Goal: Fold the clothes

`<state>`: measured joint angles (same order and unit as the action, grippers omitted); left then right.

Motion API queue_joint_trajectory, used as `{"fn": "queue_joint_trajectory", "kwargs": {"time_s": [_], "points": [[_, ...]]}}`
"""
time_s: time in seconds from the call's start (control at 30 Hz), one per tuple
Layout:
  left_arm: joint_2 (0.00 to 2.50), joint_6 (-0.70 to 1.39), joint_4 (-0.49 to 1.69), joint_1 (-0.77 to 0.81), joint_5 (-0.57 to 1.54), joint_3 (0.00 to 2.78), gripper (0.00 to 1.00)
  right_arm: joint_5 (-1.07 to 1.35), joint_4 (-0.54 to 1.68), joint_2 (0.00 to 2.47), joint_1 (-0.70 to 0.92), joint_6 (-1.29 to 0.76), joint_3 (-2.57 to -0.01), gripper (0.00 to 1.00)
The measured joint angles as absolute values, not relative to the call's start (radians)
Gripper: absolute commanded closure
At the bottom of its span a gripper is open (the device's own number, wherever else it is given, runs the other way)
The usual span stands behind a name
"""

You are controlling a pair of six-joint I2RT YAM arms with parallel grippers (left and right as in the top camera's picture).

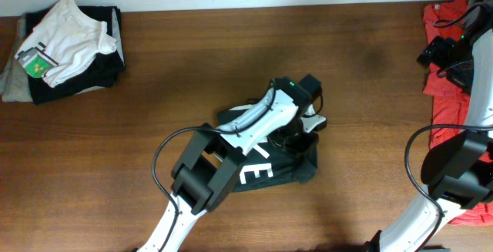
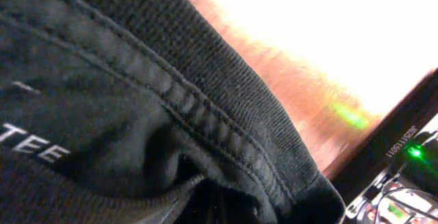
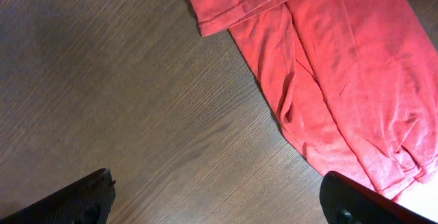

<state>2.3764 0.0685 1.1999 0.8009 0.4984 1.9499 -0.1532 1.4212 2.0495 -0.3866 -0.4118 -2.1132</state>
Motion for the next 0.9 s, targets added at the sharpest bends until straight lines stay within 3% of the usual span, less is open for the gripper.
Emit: {"fn": "queue_joint_trajectory", "kwargs": {"time_s": [0.3,0.53,0.9], "points": [[2.376,0.068,1.259,0.818,0.474,1.991,0.96,-0.153,1.421,2.049,-0.387,-0.412,-2.113,0.01],[2.376,0.072,1.345,0.817,0.472,2.071,0.89,-0.153,1.421,2.049,-0.387,-0.413,-2.113,0.01],[2.373,0.076,1.181,0.868,0.492,1.911,0.84,-0.153,1.421,2.049,-0.387,-0.412,-2.113,0.01]]}}
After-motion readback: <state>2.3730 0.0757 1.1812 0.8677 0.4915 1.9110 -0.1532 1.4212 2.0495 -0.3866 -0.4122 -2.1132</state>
